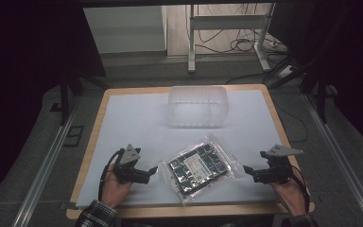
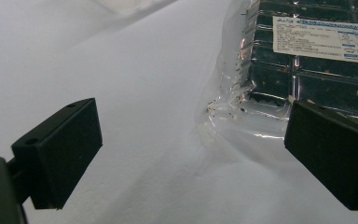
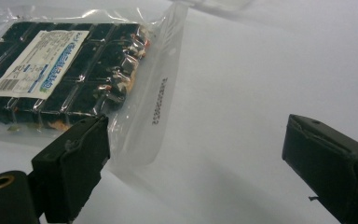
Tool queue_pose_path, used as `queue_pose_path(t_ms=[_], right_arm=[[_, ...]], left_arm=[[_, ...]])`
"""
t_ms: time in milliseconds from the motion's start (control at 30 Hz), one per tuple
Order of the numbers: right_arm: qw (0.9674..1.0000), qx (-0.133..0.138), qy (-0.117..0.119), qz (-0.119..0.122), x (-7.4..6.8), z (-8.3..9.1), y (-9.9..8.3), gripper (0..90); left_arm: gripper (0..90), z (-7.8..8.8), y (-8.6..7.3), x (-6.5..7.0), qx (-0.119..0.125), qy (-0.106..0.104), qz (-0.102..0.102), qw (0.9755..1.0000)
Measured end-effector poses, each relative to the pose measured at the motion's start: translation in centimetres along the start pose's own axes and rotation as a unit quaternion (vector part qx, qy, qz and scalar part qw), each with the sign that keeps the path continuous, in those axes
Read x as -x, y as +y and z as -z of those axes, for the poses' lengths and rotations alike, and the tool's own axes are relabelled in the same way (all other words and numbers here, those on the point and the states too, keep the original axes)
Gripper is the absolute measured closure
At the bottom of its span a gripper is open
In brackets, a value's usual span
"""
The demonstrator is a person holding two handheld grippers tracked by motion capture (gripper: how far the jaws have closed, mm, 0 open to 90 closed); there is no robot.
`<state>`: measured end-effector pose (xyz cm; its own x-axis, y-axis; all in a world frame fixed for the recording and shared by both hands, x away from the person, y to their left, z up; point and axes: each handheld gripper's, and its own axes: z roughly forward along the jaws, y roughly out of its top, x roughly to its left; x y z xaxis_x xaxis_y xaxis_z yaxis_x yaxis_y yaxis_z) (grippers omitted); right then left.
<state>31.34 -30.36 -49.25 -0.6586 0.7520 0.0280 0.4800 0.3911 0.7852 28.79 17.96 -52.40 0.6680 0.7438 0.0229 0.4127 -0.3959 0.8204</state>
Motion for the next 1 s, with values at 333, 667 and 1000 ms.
queue_pose_path(t_ms=[333,667,1000], right_arm=[[0.9998,-0.011,0.01,0.016,-0.6,-1.0,0.7,6.7],[0.9996,-0.014,0.022,-0.002,-0.7,-1.7,1.3,7.1],[0.9994,-0.015,0.026,-0.02,-0.9,-2.7,1.7,5.2]], left_arm=[[3.6,-0.1,0.0,0.1,-0.003,0.001,-0.008,1.0],[3.6,-0.2,0.1,0.3,-0.009,0.002,-0.023,0.9997],[3.6,-0.1,0.1,0.3,-0.009,0.004,-0.025,0.9996]])
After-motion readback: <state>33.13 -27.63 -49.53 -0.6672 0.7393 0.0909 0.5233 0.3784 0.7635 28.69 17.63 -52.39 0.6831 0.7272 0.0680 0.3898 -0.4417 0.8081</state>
